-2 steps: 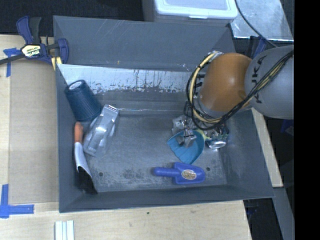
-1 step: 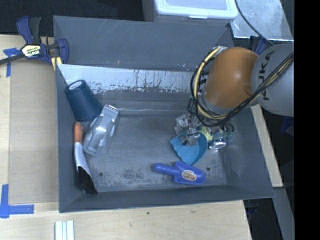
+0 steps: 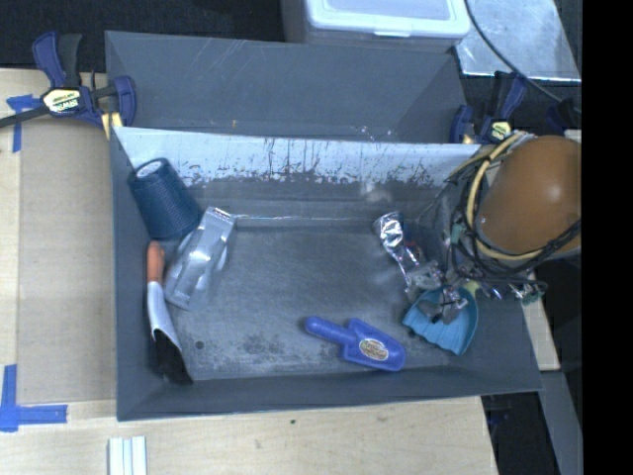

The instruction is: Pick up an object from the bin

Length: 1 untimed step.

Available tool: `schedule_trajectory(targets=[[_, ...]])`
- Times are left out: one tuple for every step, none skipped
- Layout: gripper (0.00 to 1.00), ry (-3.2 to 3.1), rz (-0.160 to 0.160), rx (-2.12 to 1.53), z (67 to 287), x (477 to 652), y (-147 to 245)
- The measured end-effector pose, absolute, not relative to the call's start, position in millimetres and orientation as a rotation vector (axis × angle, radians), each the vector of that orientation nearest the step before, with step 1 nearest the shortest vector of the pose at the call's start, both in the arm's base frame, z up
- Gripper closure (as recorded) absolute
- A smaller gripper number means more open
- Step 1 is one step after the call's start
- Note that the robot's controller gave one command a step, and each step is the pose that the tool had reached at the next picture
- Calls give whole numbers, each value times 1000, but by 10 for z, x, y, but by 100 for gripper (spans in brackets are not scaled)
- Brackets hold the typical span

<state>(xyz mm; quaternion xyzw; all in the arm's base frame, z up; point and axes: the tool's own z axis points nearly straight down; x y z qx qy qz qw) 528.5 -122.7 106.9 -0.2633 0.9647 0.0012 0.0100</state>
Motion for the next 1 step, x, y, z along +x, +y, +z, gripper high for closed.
schedule_trajectory(targets=[[100,3066,8,-525,1950,5595,-608]])
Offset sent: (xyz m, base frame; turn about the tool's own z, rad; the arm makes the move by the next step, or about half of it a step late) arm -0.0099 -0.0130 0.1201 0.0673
